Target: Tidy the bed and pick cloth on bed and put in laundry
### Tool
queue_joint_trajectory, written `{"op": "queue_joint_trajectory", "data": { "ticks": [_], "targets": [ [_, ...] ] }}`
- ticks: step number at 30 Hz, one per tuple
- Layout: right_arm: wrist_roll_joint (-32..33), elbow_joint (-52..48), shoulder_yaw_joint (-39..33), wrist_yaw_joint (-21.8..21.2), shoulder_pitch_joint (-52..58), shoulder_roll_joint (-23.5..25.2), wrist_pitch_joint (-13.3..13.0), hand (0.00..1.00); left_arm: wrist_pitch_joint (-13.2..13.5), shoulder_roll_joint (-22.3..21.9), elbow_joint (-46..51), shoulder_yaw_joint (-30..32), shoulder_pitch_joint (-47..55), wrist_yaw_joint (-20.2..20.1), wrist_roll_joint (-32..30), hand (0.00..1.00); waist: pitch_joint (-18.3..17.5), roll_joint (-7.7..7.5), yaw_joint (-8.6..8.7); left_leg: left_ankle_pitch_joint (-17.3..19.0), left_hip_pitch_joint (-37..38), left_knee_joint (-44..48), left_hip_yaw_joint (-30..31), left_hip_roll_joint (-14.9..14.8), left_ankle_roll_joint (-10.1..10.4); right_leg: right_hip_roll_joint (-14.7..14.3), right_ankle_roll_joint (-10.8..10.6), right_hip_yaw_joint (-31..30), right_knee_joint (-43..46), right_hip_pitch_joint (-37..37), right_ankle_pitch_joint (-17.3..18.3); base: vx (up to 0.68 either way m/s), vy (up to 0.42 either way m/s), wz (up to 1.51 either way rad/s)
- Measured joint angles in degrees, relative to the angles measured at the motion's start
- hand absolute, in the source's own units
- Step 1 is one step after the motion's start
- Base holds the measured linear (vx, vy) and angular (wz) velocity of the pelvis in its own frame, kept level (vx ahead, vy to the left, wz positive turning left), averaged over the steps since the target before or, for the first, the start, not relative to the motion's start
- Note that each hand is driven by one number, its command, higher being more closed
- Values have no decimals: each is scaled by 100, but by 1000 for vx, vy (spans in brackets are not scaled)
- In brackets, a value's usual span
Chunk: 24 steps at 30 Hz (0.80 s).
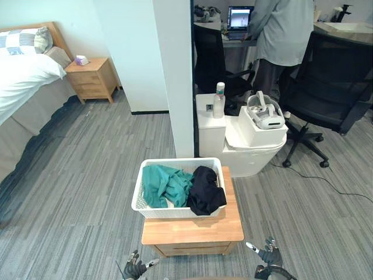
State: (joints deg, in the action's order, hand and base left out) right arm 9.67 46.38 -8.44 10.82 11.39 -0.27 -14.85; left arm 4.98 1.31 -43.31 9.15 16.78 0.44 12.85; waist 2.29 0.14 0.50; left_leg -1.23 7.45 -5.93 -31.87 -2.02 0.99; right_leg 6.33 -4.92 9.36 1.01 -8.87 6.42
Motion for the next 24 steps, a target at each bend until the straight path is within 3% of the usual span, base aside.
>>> {"op": "queue_joint_trajectory", "data": {
  "ticks": [2, 6, 9, 11, 13, 14, 15, 17, 18, 19, 20, 21, 22, 23, 24],
  "targets": [
    [5, 0, 23, -36, 9, 21, -7, 0, 3, -21, 0, 0, 0, -5, 28, 0, 1, 0, -14, -2, -2, 0, 41, 4, -2, 3, 0, 31, 2, -16, 1, 0, 0, 9],
    [173, -34, 264, -441, 256, 103, -244, 0, 109, -211, 18, -140, 2, -140, 1002, 0, 20, -13, -146, -32, -59, 2, 456, 96, -20, 61, -11, 197, 281, -72, 200, 2, -12, 40],
    [276, -210, 531, -742, 516, 116, -399, 0, 263, -200, 161, -533, -15, -310, 1711, 0, 45, -19, -140, -155, -194, 7, 1027, 184, -120, 94, 66, 403, 632, -67, 374, 1, -23, 101],
    [431, -432, 765, -992, 545, 98, -467, 0, 340, -224, 585, -854, -22, -326, 2188, 0, 207, 14, -195, -322, -360, 73, 1516, 246, -217, 176, 102, 681, 788, -104, 459, -21, -7, 141],
    [627, -635, 857, -1252, 407, 102, -497, 0, 497, -224, 950, -952, -53, -337, 2839, 0, 535, -63, -292, -314, -598, 511, 1879, 291, -231, 233, 72, 1035, 786, -220, 574, -88, -50, 108],
    [673, -652, 911, -1380, 362, 108, -501, 0, 561, -234, 1016, -942, -45, -340, 3020, 0, 629, -25, -441, -287, -647, 644, 1919, 272, -221, 223, 68, 1126, 787, -295, 589, -125, -46, 56],
    [673, -652, 969, -1460, 345, 111, -487, 0, 574, -242, 1064, -938, 46, -345, 3047, 0, 666, 1, -484, -76, -707, 798, 1886, 230, -220, 216, 68, 1182, 810, -322, 588, -166, -36, 26],
    [783, -731, 1014, -1523, 285, 18, -459, 0, 617, -434, 1258, -942, 253, -401, 3040, 0, 686, 206, -434, 268, -876, 1114, 1696, 198, -238, 173, 55, 1404, 858, -401, 632, -178, -27, 35],
    [830, -737, 1013, -1547, 282, 15, -439, 0, 625, -466, 1300, -937, 251, -406, 3016, 0, 687, 127, -406, 402, -876, 1103, 1555, 206, -291, 212, 81, 1495, 746, -406, 652, -140, 42, 67],
    [880, -712, 973, -1560, 273, 72, -386, 0, 659, -468, 1442, -913, 220, -426, 2958, 0, 673, 68, -413, 580, -1058, 1914, 1128, 13, -609, 402, 53, 1732, 752, -365, 600, -91, 95, 88],
    [878, -711, 975, -1561, 290, 67, -330, 0, 674, -467, 1583, -922, 220, -417, 2733, 0, 667, 64, -421, 850, -1189, 2999, 652, -393, -781, 480, 22, 2014, 917, -337, 570, -67, 83, 83],
    [878, -711, 975, -1559, 292, 67, -325, 0, 676, -466, 1600, -924, 220, -415, 2690, 0, 663, 71, -418, 899, -1194, 3186, 579, -496, -786, 483, 23, 2073, 946, -333, 574, -40, 71, 86],
    [878, -715, 975, -1559, 292, 54, -319, 0, 680, -469, 1620, -961, 220, -401, 2551, 0, 609, 133, -415, 1203, -1242, 3884, 383, -920, -777, 480, 17, 2351, 1078, -282, 588, -26, 92, 100],
    [876, -727, 936, -1559, 289, 28, -308, 0, 675, -460, 1580, -995, 157, -394, 2406, 0, 567, 185, -314, 1374, -1279, 4265, 301, -1241, -535, 492, 13, 2705, 1205, -267, 588, -26, 174, 121],
    [876, -729, 902, -1555, 285, 14, -300, 0, 674, -454, 1562, -997, 137, -377, 2331, 0, 539, 233, -257, 1411, -1332, 4260, 247, -1329, -437, 500, 10, 2860, 1314, -281, 593, 0, 182, 146]
  ]
}}
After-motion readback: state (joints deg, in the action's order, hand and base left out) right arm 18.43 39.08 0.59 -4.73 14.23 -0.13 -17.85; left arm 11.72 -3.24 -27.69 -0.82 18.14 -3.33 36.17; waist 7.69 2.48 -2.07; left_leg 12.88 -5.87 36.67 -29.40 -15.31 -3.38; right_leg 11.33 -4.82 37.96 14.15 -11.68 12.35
